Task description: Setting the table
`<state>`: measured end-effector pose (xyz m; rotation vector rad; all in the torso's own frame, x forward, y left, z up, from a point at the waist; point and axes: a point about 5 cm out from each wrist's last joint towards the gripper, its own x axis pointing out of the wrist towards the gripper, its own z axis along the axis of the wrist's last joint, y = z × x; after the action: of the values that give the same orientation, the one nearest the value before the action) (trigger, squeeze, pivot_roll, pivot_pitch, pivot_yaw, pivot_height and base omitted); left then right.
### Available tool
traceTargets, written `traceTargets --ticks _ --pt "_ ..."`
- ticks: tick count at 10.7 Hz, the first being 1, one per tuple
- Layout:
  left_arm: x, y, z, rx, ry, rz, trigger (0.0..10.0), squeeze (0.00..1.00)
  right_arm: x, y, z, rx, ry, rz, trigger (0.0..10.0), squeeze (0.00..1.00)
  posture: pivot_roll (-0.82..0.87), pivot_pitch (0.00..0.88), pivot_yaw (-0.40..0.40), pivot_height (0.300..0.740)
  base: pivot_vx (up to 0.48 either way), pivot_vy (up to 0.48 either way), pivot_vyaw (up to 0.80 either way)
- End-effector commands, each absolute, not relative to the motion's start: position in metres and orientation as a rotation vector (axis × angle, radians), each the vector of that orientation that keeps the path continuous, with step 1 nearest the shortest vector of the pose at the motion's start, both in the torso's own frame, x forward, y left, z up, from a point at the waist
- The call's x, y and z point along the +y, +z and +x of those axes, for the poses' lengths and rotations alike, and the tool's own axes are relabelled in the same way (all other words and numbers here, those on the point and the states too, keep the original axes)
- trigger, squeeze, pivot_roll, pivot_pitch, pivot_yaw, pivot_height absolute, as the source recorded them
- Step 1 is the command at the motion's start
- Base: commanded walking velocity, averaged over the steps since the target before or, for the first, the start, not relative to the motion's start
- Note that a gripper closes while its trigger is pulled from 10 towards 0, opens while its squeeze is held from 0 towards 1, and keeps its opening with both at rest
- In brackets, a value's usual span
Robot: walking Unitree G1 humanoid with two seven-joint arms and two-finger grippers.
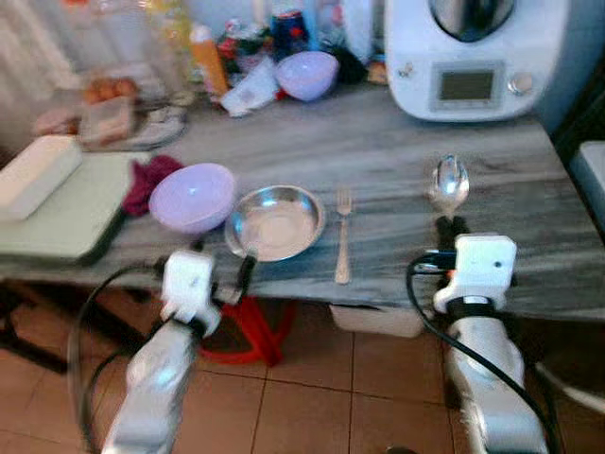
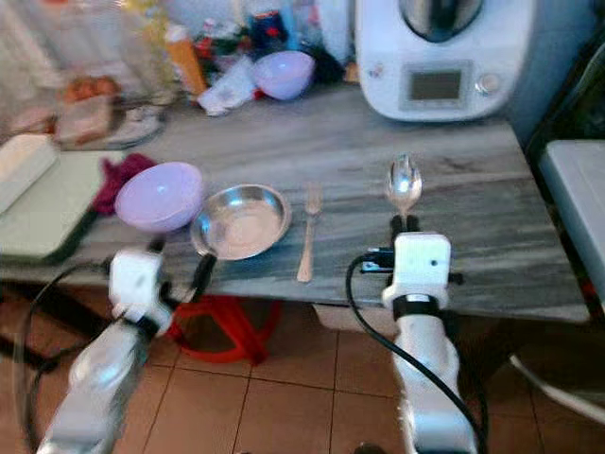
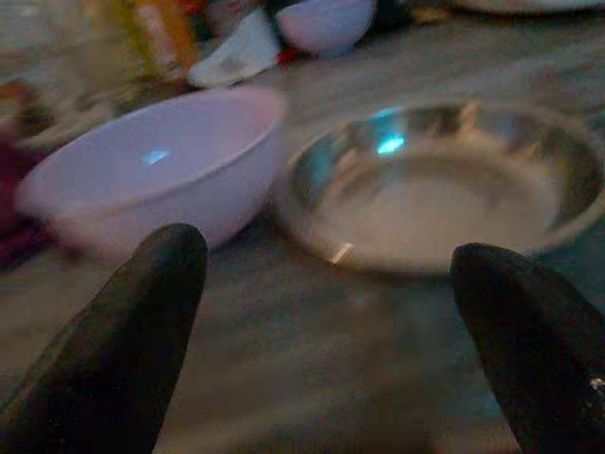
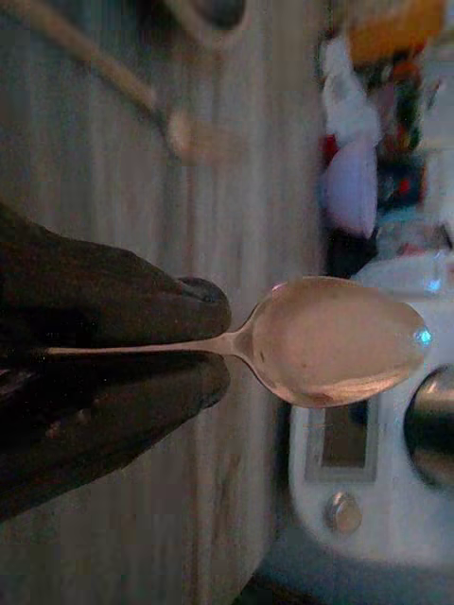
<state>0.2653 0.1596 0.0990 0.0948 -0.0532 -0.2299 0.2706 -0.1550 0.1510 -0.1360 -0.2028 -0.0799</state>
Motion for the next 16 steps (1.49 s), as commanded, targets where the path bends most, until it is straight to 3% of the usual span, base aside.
traceTargets --ticks 1,9,12,16 --pt "0.164 0.101 0.262 -0.057 -0.239 0.107 10.0 0.0 -0.149 0.152 0.276 -0.2 -0.07 -0.102 10.0 0.0 -0.13 0.131 0.146 0.74 0.0 0.0 0.0" --pt "0.157 0.103 0.258 -0.049 -0.311 0.098 10.0 0.0 -0.119 0.148 0.314 -0.035 -0.046 0.253 10.0 0.0 -0.11 0.149 0.154 0.74 0.0 0.0 0.0" --pt "0.151 0.101 0.259 -0.043 -0.341 0.081 10.0 0.0 -0.104 0.15 0.329 0.032 -0.008 0.297 10.0 0.0 -0.11 0.146 0.144 0.74 0.0 0.0 0.0" --pt "0.151 0.101 0.259 -0.045 -0.344 0.081 10.0 0.0 -0.114 0.147 0.332 0.062 -0.073 0.262 10.0 0.0 -0.1 0.146 0.142 0.74 0.0 0.0 0.0"
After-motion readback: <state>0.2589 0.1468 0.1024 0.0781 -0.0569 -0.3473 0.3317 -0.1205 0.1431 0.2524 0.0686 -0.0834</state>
